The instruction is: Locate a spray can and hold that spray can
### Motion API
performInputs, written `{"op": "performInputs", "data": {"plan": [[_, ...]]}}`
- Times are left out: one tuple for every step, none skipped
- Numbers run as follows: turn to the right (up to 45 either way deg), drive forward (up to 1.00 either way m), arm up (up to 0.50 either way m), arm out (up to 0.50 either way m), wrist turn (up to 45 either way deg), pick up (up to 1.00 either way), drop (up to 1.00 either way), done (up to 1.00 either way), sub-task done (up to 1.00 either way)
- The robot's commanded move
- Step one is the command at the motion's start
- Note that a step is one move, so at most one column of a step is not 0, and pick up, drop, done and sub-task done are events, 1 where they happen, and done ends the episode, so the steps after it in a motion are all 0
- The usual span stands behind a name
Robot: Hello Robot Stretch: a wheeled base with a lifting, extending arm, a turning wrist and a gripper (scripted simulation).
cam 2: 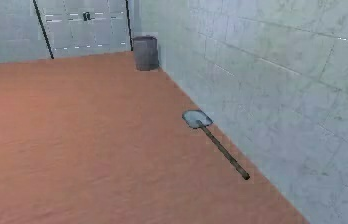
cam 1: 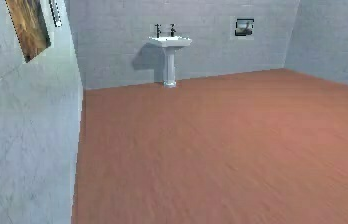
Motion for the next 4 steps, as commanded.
{"op": "performInputs", "data": {"plan": [[45.0,0.0,0.0,0.0,0.0,0.0,0.0,0.0,0.0],[18.0,0.0,0.0,0.0,0.0,0.0,0.0,0.0,0.0],[0.0,0.0,0.5,0.0,0.0,0.0,0.0,0.0,0.0],[0.0,0.0,0.12,0.0,0.0,0.0,0.0,0.0,0.0]]}}
